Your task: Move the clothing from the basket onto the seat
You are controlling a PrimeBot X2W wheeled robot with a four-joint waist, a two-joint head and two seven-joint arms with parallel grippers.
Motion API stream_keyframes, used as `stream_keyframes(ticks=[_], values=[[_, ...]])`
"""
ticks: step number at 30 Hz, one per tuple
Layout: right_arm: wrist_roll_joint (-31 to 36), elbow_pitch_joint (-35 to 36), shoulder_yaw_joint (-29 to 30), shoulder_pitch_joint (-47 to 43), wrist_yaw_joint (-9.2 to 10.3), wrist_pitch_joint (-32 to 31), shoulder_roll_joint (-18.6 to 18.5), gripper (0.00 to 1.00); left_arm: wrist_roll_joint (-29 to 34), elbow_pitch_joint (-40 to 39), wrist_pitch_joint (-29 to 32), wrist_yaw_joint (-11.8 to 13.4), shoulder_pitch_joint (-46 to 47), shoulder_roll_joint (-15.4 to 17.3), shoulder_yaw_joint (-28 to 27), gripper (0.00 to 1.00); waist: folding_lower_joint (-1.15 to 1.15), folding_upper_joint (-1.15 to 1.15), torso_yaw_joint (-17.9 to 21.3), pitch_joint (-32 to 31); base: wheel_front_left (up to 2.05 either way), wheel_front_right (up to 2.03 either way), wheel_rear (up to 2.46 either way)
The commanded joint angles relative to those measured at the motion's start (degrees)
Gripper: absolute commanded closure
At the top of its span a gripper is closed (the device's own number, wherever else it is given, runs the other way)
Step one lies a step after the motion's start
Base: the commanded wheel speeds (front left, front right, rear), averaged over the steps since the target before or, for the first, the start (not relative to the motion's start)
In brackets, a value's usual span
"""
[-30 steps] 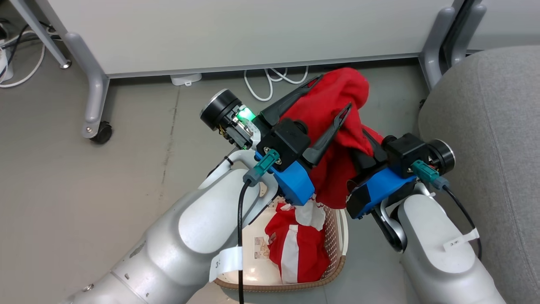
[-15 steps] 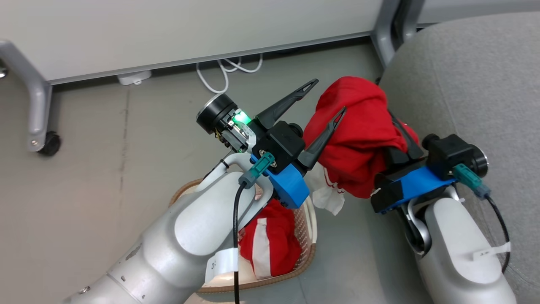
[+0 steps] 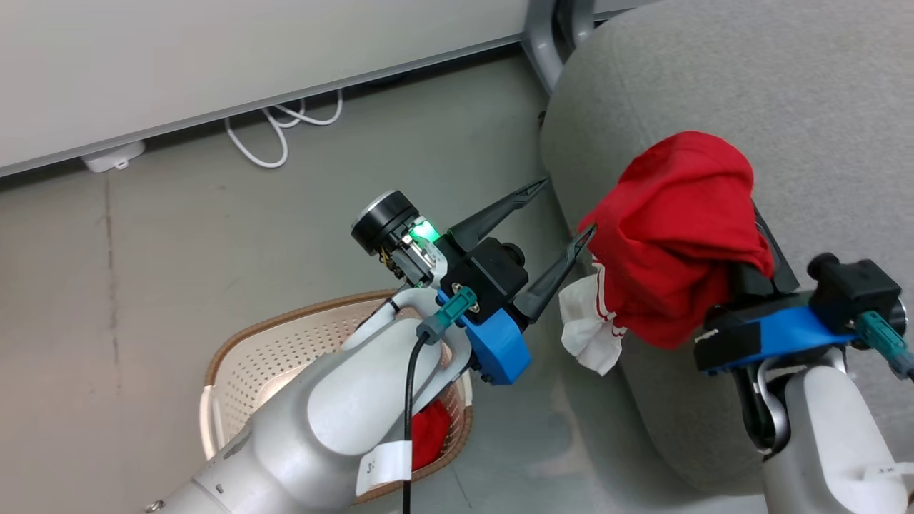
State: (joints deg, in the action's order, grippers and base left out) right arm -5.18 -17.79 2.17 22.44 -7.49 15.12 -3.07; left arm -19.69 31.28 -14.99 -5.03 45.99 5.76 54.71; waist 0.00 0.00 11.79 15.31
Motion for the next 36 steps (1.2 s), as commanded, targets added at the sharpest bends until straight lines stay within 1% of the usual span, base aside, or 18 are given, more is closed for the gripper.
stream_keyframes(ticks=[1,5,12,16,22,26,30,36], values=[[0.00,0.75,0.76,-1.33,-0.01,0.05,0.13,1.00,-0.38,-0.03,-0.11,-0.03,-0.59,-0.02,0.30,0.00,0.00,0.00,1.37,0.18,0.00,0.00,0.00],[0.11,2.80,3.51,-4.29,-0.01,0.05,0.18,1.00,-0.71,-0.10,-0.15,-0.28,-1.49,-0.18,1.09,0.00,0.00,0.00,3.15,0.54,0.00,0.00,0.00],[0.06,3.72,4.04,-6.28,-0.01,0.05,0.23,1.00,-1.02,-0.06,-0.20,-0.26,-2.05,-0.28,1.42,0.00,0.00,0.00,3.99,0.68,0.00,0.00,0.00],[-0.57,4.04,3.67,-5.57,-0.01,0.05,0.24,1.00,-1.26,-0.57,-0.24,0.15,-1.99,0.06,0.74,0.00,0.00,0.00,3.89,0.88,0.00,0.00,0.00],[-0.05,4.99,3.88,-1.75,-0.01,0.05,0.23,1.00,-1.03,-1.67,-0.26,0.71,-0.95,0.98,-0.14,0.00,0.00,0.00,3.60,2.65,0.00,0.00,0.00],[-0.09,5.39,5.05,4.13,-0.01,0.04,0.17,1.00,-0.42,-3.06,-0.26,1.33,0.37,1.99,-1.12,0.00,0.00,0.00,3.28,5.91,0.00,0.00,0.00],[0.15,6.77,7.61,12.89,-0.01,0.05,-1.66,1.00,0.60,-4.75,-0.20,1.56,2.41,3.41,-1.48,0.00,0.00,0.00,2.72,11.33,0.00,0.00,0.00],[-0.33,9.35,16.32,26.93,-0.01,0.04,-6.51,1.00,2.36,-7.91,0.75,2.12,6.39,6.07,-2.15,0.00,0.00,0.00,1.70,20.08,0.00,0.00,0.00]])
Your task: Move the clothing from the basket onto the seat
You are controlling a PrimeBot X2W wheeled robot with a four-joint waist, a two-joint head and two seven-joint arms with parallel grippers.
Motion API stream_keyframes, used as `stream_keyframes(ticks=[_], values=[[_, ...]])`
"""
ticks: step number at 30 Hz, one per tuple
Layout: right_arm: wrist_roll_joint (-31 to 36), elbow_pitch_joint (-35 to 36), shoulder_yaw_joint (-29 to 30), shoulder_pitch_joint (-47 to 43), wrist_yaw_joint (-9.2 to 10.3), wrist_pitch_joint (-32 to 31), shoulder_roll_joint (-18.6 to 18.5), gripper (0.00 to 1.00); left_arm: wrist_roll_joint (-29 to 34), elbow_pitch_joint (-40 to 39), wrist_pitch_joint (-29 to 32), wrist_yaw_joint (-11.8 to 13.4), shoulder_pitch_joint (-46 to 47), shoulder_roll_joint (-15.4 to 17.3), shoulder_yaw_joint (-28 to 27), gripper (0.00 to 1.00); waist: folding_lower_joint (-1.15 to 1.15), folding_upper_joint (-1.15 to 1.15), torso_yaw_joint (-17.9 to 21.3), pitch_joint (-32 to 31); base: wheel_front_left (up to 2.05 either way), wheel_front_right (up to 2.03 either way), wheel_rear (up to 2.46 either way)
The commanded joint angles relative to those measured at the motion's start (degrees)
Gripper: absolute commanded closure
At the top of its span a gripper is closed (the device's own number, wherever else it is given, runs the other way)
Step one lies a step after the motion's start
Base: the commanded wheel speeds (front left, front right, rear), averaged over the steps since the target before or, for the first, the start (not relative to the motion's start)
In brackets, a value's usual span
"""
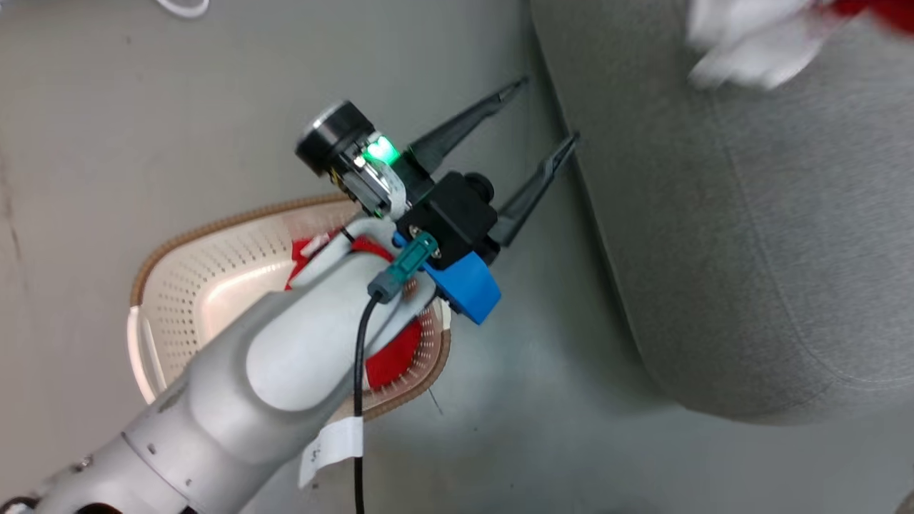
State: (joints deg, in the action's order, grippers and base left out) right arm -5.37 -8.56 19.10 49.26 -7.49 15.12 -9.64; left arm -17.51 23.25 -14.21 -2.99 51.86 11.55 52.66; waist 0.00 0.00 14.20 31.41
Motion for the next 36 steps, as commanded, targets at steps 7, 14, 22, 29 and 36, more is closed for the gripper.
stream_keyframes(ticks=[7,14,22,29,36], values=[[-0.48,-0.52,9.44,9.74,-0.01,0.04,-8.92,1.00,1.92,-4.61,1.74,0.88,4.04,2.78,-0.61,0.00,0.00,0.00,-1.01,11.44,0.00,0.00,0.00],[-0.42,-9.15,14.88,9.09,-0.01,0.04,-12.88,1.00,2.72,-8.26,3.51,1.25,5.29,4.73,-0.41,0.00,0.00,0.00,-0.28,15.57,0.00,0.00,0.00],[4.05,-20.49,16.32,6.44,-0.01,0.04,-7.87,1.00,2.98,-10.62,5.12,1.38,5.74,6.70,-0.01,0.00,0.00,0.00,0.15,18.17,0.00,0.00,0.00],[5.48,-24.98,17.43,5.76,-0.01,0.04,-5.20,0.00,2.53,-11.18,5.33,1.91,5.04,7.80,-0.02,0.00,0.00,0.00,0.37,18.52,0.00,0.00,0.00],[5.79,-21.81,14.87,-0.40,-0.01,0.04,-4.32,0.00,1.27,-9.44,3.13,2.48,3.11,6.75,0.26,0.00,0.00,0.00,0.56,13.98,0.00,0.00,0.00]])
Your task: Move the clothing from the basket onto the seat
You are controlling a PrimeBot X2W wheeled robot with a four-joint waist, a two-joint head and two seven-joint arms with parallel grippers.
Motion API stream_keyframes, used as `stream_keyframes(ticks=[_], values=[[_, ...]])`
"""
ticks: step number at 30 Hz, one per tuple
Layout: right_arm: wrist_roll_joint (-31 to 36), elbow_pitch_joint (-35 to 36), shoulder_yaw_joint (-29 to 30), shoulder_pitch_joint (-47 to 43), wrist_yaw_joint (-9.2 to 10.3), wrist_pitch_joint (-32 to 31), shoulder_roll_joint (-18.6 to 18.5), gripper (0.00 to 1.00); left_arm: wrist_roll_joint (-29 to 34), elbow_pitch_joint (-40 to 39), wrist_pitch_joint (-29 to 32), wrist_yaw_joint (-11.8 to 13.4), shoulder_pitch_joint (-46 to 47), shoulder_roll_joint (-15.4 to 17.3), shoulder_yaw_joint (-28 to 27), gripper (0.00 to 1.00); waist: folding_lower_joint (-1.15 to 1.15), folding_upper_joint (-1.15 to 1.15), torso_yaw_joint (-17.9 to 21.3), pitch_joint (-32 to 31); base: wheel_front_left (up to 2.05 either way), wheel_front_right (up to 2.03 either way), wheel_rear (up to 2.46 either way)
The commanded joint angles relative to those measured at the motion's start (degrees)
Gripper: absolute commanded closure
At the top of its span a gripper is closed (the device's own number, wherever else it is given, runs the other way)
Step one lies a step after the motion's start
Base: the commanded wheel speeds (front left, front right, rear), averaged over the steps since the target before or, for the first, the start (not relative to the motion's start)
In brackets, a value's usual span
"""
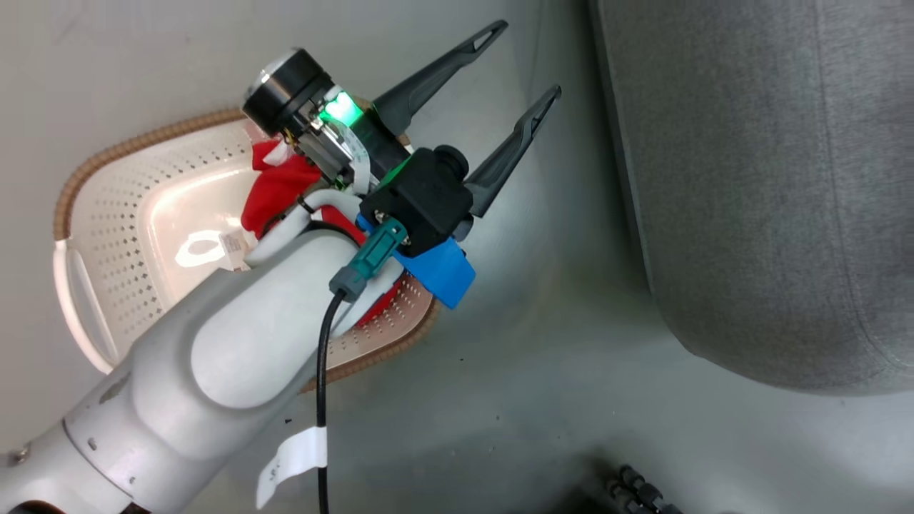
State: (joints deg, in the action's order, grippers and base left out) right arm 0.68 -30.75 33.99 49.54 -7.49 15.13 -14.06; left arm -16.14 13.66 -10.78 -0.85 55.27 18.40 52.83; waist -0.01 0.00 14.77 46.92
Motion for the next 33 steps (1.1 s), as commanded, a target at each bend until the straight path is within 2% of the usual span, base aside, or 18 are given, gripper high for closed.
stream_keyframes(ticks=[1,11,15,19,23,28,29,33], values=[[-0.41,1.22,-0.39,-2.21,-0.01,0.03,0.22,0.00,-0.43,0.54,-0.71,0.37,-0.61,-0.38,0.07,0.00,0.01,0.00,-0.09,-2.41,0.00,0.00,0.00],[-1.88,10.09,-3.01,-21.57,-0.01,0.03,3.47,0.00,-3.94,5.17,-4.06,1.76,-6.07,-3.50,-1.78,0.00,0.01,0.00,-1.41,-13.96,0.00,0.00,0.00],[-1.94,14.37,-6.41,-26.70,0.00,0.03,5.52,0.00,-5.50,5.78,-4.39,2.89,-9.42,-4.00,-4.38,0.00,0.01,0.00,-1.97,-18.85,0.00,0.00,0.00],[-2.70,18.97,-11.25,-29.91,-0.01,0.03,6.97,0.00,-6.01,3.19,-4.44,4.46,-13.94,-4.09,-9.97,0.00,0.01,0.00,-2.92,-23.10,0.00,0.00,0.00],[-3.69,22.59,-16.96,-31.69,-0.01,0.03,7.74,0.00,-5.67,1.33,-4.46,5.01,-18.68,-4.04,-16.80,0.00,0.01,0.00,-5.02,-26.42,0.00,0.00,0.00],[-4.24,25.54,-23.43,-33.50,-0.01,0.03,8.39,0.00,-4.23,-0.29,-4.43,4.47,-24.38,-5.05,-25.00,0.00,0.01,0.00,-8.14,-29.88,0.00,0.00,0.00],[-4.24,25.54,-23.43,-33.50,-0.01,0.03,8.39,0.00,-4.23,-0.29,-4.43,4.47,-24.38,-5.05,-25.00,0.00,0.01,0.00,-8.14,-29.88,0.00,0.00,0.00],[-4.51,26.83,-27.85,-34.31,-0.01,0.03,8.72,0.00,-2.29,-1.38,-4.43,3.48,-28.65,-6.48,-30.67,0.00,0.01,0.00,-10.49,-32.37,0.00,0.00,0.00]])
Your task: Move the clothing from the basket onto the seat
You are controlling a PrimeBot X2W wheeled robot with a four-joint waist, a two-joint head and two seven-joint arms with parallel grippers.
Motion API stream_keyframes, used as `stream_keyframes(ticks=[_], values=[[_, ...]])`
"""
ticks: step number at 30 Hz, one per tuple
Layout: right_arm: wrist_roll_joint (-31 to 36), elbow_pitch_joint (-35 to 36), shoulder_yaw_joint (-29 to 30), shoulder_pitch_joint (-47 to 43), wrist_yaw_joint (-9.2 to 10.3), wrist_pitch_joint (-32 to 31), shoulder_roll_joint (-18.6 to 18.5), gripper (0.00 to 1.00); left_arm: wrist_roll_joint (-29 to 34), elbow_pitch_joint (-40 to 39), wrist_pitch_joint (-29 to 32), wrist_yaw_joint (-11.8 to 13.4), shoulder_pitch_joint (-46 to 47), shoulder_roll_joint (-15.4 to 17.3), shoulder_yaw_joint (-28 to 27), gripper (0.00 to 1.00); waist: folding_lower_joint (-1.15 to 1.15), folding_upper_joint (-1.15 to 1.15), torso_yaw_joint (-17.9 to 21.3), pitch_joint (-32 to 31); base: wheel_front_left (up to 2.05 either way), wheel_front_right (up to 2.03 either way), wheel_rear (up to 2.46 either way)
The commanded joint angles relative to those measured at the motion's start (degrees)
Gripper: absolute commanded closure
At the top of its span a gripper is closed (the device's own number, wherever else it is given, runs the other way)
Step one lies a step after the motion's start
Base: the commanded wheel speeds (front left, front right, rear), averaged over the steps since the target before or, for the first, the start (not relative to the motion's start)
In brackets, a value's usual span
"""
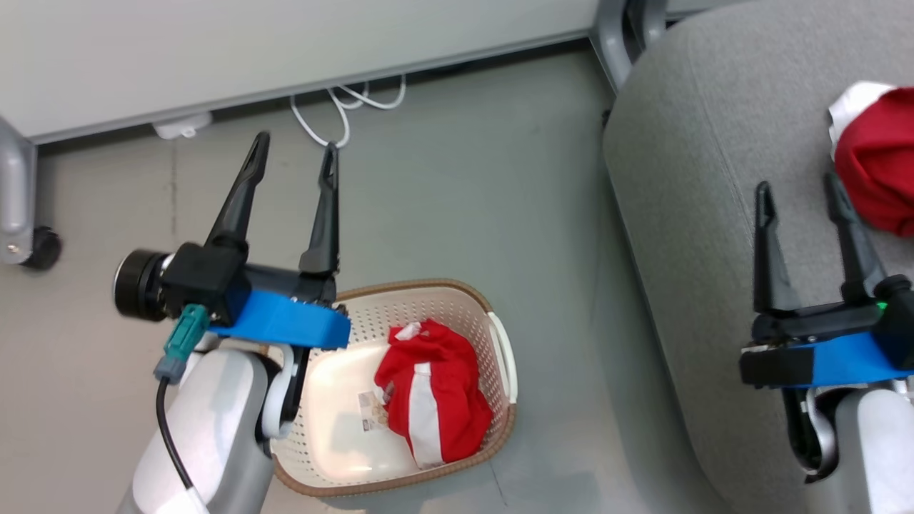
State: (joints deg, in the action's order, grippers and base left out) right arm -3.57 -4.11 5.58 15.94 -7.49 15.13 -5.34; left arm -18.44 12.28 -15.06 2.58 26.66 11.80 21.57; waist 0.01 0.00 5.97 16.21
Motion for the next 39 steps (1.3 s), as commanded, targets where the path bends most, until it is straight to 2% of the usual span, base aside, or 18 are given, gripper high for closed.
stream_keyframes(ticks=[1,9,18,25,39], values=[[-0.28,0.34,-0.41,-0.96,0.00,0.03,0.12,0.00,0.49,-0.19,-0.15,-0.20,-1.13,-0.35,-0.70,0.00,-0.01,0.00,-2.20,-2.24,0.00,0.00,0.00],[-0.78,-1.10,-5.63,-3.15,-0.01,0.03,1.13,0.00,3.71,0.42,-0.17,-3.25,-9.10,-3.73,-9.80,0.00,-0.01,0.00,-5.27,-6.22,0.00,0.00,0.00],[-1.67,-3.28,-5.12,-6.21,-0.01,0.03,2.21,0.00,6.66,1.65,-0.17,-6.38,-14.67,-6.98,-16.54,0.00,-0.01,0.00,-7.17,-8.78,0.00,0.00,0.00],[-2.25,-4.85,-3.96,-8.80,-0.01,0.03,2.40,0.00,8.33,2.68,-0.17,-8.06,-16.58,-8.21,-18.79,0.00,-0.01,0.00,-7.94,-9.77,0.00,0.00,0.00],[-3.45,-5.62,-3.24,-10.87,-0.01,0.03,2.51,0.00,9.32,4.04,-0.17,-9.22,-17.52,-8.93,-19.83,0.00,-0.01,0.00,-8.04,-9.61,0.00,0.00,0.00]])
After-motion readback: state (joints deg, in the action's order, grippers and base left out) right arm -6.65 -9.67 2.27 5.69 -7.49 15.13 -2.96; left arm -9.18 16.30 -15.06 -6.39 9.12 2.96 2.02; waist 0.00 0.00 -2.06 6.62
